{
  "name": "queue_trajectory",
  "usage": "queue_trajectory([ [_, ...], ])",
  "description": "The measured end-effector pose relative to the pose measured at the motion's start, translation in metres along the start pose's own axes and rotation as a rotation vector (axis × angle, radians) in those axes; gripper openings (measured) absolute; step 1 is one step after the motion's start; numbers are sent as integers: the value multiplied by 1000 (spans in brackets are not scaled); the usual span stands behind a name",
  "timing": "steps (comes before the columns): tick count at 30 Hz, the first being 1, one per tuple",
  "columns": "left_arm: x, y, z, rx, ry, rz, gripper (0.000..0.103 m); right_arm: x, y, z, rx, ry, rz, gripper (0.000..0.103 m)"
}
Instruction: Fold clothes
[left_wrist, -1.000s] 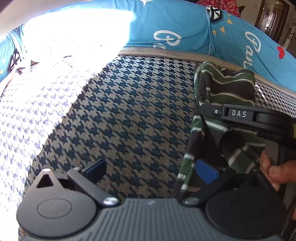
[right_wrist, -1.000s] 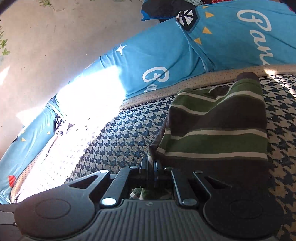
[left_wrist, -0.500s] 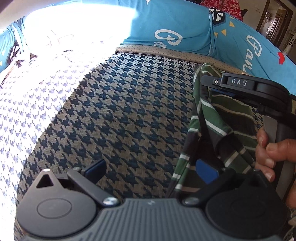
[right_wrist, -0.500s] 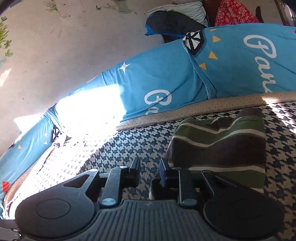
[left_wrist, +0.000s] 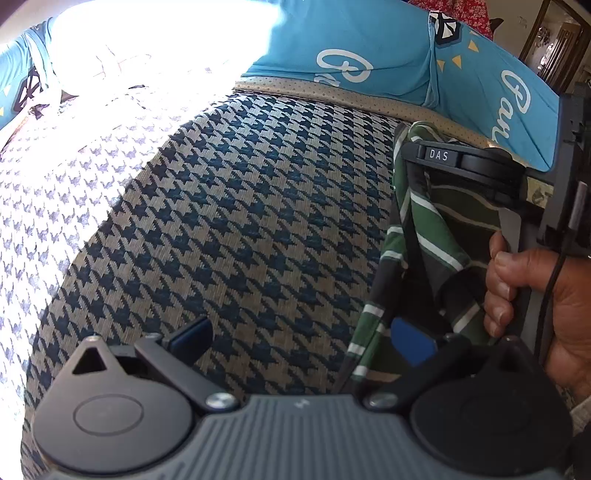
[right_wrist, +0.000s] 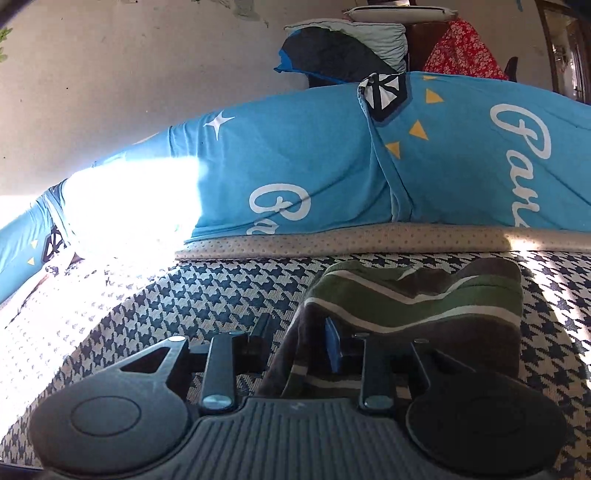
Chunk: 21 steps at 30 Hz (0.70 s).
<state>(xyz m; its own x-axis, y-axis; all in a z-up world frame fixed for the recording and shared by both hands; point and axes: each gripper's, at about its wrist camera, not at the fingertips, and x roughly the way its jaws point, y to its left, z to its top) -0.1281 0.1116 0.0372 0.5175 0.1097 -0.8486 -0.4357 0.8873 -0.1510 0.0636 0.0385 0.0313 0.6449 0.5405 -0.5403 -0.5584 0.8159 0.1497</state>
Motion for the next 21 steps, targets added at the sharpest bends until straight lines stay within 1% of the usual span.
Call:
queue_trajectory([
  [1,0,0,0,0,1,-1,103,3,0,-1,-10,5,-14,25],
  [2,1,0,0,-1,2,-1,103,4,-1,-2,-12,6,-20,13],
  [5,2,0,-1,-2,5,-1,103,6,-4,-2,-6,-10,-15,8],
  [7,3,1,-1,-5,7,-1,103,2,-4,0,-1,-41,-5,7],
  [10,5,0,-1,-4,14,5,103,0,2,4,-11,-83,32,6],
  [11,6,0,-1,-2,18,6,103,1,3,5,-15,-81,50,6],
  [13,8,-1,-1,1,25,9,103,12,8,2,-28,-33,100,6],
  [14,8,-1,-1,-1,25,9,103,15,10,1,-34,-14,110,6],
  [15,8,-1,-1,-4,25,9,103,17,12,-1,-41,-6,94,6],
  [16,9,-2,0,-6,25,9,103,17,14,-2,-42,-4,87,7],
  [18,9,-2,1,-8,23,9,103,10,14,1,-27,-18,103,7],
  [21,10,-5,1,0,25,9,103,-4,9,5,-17,-32,116,9],
])
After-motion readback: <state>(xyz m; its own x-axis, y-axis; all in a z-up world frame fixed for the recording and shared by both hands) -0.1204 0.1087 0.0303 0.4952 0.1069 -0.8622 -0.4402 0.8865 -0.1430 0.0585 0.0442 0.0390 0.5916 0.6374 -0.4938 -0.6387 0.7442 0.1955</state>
